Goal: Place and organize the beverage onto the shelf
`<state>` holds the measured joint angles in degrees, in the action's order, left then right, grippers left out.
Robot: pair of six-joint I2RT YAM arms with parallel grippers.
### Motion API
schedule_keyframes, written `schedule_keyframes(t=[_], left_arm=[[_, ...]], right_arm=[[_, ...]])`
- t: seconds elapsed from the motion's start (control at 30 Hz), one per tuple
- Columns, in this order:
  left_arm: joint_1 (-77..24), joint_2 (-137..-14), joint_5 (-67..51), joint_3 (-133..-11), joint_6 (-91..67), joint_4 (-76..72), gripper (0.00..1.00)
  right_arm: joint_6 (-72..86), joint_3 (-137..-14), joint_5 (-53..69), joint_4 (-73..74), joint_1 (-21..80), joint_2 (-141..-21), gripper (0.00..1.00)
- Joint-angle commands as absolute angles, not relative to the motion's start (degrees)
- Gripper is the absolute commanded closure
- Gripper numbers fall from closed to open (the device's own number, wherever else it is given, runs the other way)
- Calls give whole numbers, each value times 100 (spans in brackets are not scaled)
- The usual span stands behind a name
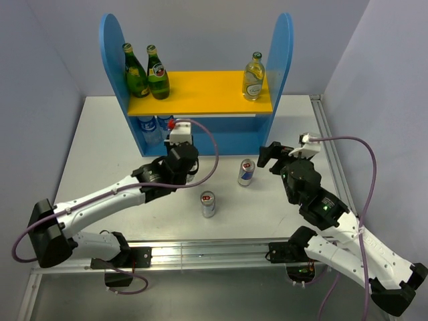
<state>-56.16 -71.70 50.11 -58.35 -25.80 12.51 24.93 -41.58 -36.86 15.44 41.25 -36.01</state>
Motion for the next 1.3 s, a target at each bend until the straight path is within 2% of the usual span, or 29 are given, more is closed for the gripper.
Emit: schedule_keyframes(t=[0.0,0.33,0.63,1.27], left_arm=[[-5564,-7460,4923,-6915,-2101,808,100],[-5335,-8498,4518,-9559,-1249,1265,100],[-5265,-9237,4140,-11353,-844,1459,100],[-4632,-10932,3464,-13130,-624,545,100]], right_arm=[[2575,-4087,-3797,1450,4140,-3542,1],[2584,-3964,-3893,1459,4140,-3358,1],[2531,-3858,-3920,1380,4140,-3340,1],[2522,-3744,-3911,1257,4131,-3410,1]])
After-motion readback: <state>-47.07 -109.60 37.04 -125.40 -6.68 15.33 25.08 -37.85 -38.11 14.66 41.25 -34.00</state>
